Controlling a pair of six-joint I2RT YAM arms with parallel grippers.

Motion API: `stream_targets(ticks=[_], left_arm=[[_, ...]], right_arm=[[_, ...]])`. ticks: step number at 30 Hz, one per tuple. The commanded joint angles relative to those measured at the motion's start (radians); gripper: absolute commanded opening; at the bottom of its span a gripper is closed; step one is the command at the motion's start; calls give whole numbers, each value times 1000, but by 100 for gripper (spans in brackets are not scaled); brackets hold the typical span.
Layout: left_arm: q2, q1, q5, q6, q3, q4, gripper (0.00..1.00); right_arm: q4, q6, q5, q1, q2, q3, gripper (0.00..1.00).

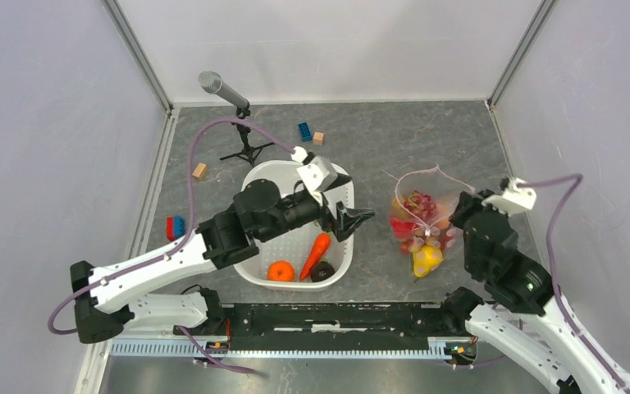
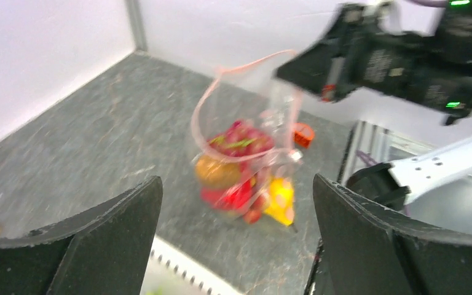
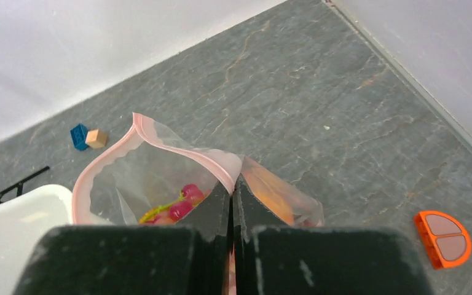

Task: Place the food in the zip-top bag and seal the zipper

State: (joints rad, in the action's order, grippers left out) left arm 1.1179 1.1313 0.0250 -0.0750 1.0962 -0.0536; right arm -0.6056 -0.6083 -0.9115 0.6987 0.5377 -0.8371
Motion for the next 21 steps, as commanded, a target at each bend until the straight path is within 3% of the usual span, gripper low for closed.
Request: stream_targets(ticks=[1, 5, 10, 15, 19, 21], left_arm=[[-78, -21, -249, -56, -123, 137, 98], [-172, -78, -257, -184, -286, 183, 99], [-277, -133, -244, -290, -399, 178, 99], [-334, -149, -320, -290, -392, 255, 99], [-355, -162, -377, -302, -387, 333, 100], [-375, -163, -394, -308, -395, 355, 100]], right_arm=[[10, 32, -91, -1, -157, 80, 1], [-153, 20, 55, -1, 9, 15, 1], [202, 164, 402, -2, 125, -45, 1], [371, 190, 663, -2, 323, -341, 0], [477, 122, 774, -2, 354, -401, 0], [473, 112, 733, -2, 315, -365, 0]])
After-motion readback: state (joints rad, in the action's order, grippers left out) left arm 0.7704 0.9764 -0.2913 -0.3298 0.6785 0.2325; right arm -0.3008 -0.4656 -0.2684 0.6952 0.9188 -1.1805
